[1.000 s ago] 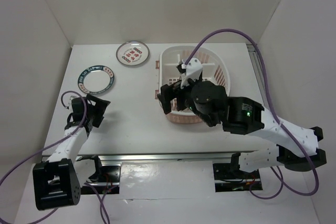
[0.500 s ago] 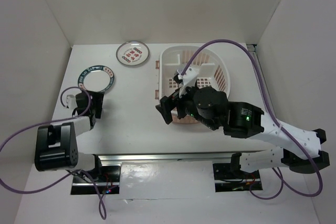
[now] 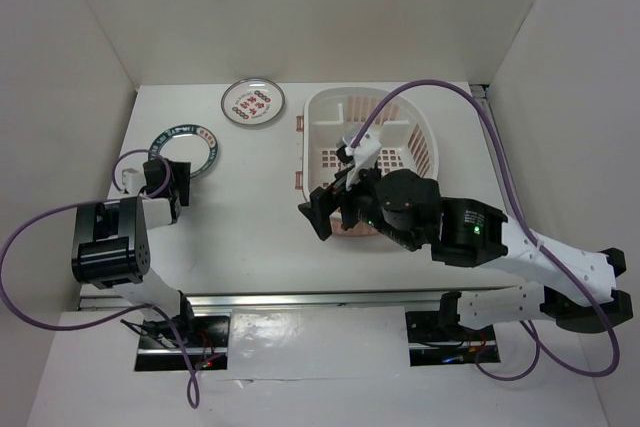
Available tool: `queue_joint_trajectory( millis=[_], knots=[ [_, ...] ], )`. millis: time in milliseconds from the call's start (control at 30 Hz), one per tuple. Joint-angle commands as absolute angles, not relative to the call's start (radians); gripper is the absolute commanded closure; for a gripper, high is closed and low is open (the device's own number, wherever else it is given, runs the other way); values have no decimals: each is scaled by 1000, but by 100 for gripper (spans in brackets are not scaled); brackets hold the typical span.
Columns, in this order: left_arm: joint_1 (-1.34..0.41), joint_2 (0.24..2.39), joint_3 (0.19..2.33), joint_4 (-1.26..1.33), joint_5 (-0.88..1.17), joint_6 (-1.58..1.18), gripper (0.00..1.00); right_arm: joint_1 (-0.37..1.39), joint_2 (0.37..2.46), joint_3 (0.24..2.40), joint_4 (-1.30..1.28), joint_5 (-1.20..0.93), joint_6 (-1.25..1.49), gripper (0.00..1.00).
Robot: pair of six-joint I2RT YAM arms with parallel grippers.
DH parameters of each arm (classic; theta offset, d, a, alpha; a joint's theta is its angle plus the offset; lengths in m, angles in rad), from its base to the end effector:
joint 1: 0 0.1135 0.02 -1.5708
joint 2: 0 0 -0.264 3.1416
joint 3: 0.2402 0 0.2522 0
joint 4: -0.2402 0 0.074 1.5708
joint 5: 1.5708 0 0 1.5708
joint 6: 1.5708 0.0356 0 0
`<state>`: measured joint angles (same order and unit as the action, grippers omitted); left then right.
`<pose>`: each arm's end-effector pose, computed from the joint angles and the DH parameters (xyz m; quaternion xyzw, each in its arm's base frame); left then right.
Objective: Load the plates into the dish rack
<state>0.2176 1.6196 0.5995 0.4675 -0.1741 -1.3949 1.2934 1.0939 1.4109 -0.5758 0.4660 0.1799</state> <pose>0.2965 0.0719 0.1426 -0.6571 0.5716 -0.2065 0.4460 0.0743 0.2025 0.4543 -0.2879 0.7290 0.2632 0.5625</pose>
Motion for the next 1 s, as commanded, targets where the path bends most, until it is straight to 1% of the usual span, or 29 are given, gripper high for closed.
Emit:
queue_joint_trajectory(
  millis=[0,67,100,200,267,333,367,400,433,567,600,767,800,867,900,967],
  knots=[
    [222,1664,611,407,-209,-1399,17,1301,1078,1407,-502,451,161,1],
    [222,1675,633,387,-218,-1399,18,1301,1078,1396,-502,451,161,1],
    [222,1675,634,371,-218,-1399,26,1301,1078,1396,-502,451,161,1],
    [222,1684,656,359,-238,-1399,27,1301,1078,1387,-502,442,161,1],
    [222,1694,684,350,-238,-1399,30,1301,1078,1387,-492,433,170,1],
    [222,1703,684,336,-238,-1410,32,1301,1078,1387,-492,433,170,1],
    [222,1703,684,336,-238,-1410,34,1301,1078,1387,-492,433,170,1],
    [222,1715,684,336,-238,-1419,44,1301,1078,1387,-492,433,170,1],
    [222,1715,684,325,-229,-1419,48,1301,1078,1387,-492,433,170,1],
    [232,1726,684,325,-218,-1419,48,1301,1069,1378,-483,423,170,1],
    [232,1726,684,325,-218,-1428,52,1301,1069,1378,-483,410,170,1],
    [232,1755,724,270,-218,-1428,53,1301,1037,1359,-463,400,179,1],
    [232,1755,738,261,-218,-1428,54,1301,1037,1359,-463,400,179,1],
    [232,1766,750,232,-218,-1437,54,1301,1037,1359,-463,390,179,1],
    [232,1775,762,232,-218,-1437,57,1301,1037,1359,-463,390,179,1],
    [232,1784,782,183,-218,-1447,57,1301,1037,1368,-463,390,179,1]
  ],
)
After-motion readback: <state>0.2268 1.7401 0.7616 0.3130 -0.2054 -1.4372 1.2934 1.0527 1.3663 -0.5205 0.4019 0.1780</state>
